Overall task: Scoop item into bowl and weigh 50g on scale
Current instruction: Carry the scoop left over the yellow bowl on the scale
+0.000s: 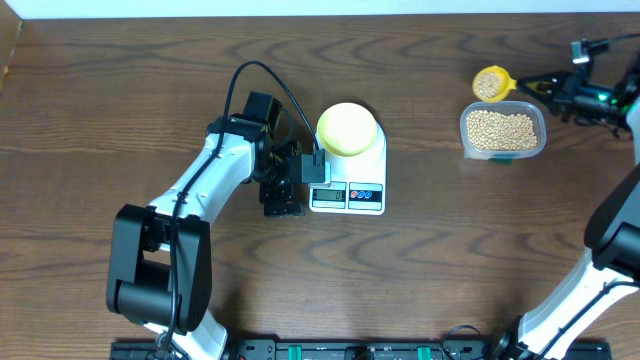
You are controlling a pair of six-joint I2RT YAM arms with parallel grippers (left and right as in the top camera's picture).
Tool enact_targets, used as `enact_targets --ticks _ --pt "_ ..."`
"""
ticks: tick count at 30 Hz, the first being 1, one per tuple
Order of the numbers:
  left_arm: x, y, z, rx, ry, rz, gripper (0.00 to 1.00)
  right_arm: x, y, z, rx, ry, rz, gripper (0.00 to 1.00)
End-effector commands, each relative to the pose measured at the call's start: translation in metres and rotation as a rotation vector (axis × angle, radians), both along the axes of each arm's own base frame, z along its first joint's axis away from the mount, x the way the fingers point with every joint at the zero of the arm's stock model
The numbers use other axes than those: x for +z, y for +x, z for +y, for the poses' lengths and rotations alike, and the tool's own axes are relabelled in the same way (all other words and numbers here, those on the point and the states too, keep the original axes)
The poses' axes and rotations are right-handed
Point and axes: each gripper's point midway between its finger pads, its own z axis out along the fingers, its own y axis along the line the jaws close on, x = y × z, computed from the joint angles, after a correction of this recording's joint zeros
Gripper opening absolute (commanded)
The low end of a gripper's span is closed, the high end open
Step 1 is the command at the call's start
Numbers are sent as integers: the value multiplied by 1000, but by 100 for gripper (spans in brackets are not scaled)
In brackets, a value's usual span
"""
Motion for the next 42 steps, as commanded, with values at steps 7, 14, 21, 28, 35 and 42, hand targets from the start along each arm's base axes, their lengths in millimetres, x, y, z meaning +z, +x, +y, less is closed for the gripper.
enact_targets --ticks 7,14,21,28,35,42 --pt "3 -3 2 10 5 -2 98 7 12 58 96 67 17 1" --pt "3 -3 2 10 5 -2 98 12 18 90 146 81 23 1" --pt "3 -3 2 10 5 -2 98 26 16 126 239 133 -19 1" --pt "3 -3 2 10 5 -2 98 28 13 155 303 124 -53 1" --pt "3 -3 2 10 5 -2 98 29 7 183 363 121 -68 1" --pt "3 -3 2 10 5 -2 98 29 -2 209 427 111 -103 1"
